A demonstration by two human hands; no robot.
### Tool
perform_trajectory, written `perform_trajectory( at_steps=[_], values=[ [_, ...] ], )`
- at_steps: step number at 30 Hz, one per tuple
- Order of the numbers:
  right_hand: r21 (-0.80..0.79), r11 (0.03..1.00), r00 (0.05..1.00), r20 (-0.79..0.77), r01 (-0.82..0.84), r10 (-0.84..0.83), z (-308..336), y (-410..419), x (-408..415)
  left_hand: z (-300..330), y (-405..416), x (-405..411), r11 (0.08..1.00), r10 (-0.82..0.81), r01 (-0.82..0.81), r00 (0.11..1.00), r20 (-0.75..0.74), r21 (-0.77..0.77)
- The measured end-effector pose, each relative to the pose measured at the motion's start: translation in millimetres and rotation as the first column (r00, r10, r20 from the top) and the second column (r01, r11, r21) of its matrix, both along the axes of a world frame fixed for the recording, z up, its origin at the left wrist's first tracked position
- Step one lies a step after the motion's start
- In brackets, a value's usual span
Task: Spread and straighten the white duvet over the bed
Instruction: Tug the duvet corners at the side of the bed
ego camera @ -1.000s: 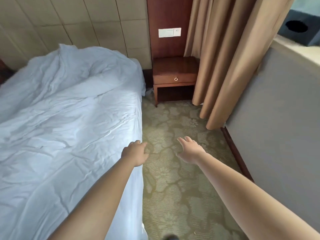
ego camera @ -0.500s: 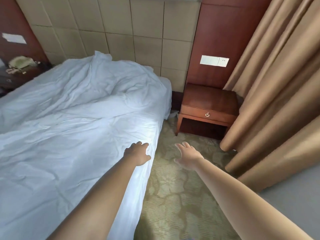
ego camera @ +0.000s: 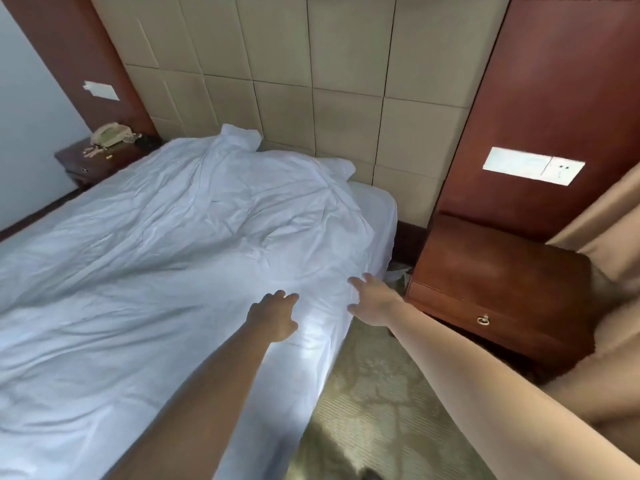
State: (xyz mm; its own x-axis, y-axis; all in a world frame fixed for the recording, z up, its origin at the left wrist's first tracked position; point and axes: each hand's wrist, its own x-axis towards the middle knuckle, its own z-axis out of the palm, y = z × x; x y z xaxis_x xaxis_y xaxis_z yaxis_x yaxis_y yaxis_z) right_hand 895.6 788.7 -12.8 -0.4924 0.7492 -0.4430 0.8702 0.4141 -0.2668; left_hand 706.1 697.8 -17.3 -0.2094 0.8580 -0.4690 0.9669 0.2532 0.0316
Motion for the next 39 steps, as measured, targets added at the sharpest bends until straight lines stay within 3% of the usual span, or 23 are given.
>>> perform_trajectory(
  at_steps=[9, 17, 23, 29, 35, 39],
  values=[
    [0.05, 0.991, 0.987, 0.111, -0.124, 0.118, -32, 182, -28, -39, 168, -23, 0.998, 0.056, -0.056, 0.998, 0.002, -0.012],
    [-0.033, 0.992, 0.98, 0.157, -0.121, 0.125, -75, 346, -78, -98, 327, -57, 0.989, 0.148, -0.145, 0.971, 0.189, -0.028],
    [-0.154, 0.977, 0.975, 0.148, -0.145, 0.168, -105, 422, -112, -120, 385, -70, 0.966, 0.248, -0.218, 0.935, 0.255, -0.14],
    [-0.127, 0.984, 0.99, 0.059, -0.122, 0.13, -142, 490, -145, -137, 424, -85, 0.908, 0.412, -0.372, 0.877, 0.246, -0.195],
    [-0.323, 0.937, 0.991, 0.014, 0.131, -0.134, -176, 535, -165, -152, 464, -87, 0.849, 0.519, -0.464, 0.821, 0.236, -0.254],
    [-0.578, 0.773, 0.937, -0.039, 0.262, -0.347, -191, 555, -176, -162, 491, -87, 0.839, 0.534, -0.477, 0.815, 0.225, -0.262]
  ],
)
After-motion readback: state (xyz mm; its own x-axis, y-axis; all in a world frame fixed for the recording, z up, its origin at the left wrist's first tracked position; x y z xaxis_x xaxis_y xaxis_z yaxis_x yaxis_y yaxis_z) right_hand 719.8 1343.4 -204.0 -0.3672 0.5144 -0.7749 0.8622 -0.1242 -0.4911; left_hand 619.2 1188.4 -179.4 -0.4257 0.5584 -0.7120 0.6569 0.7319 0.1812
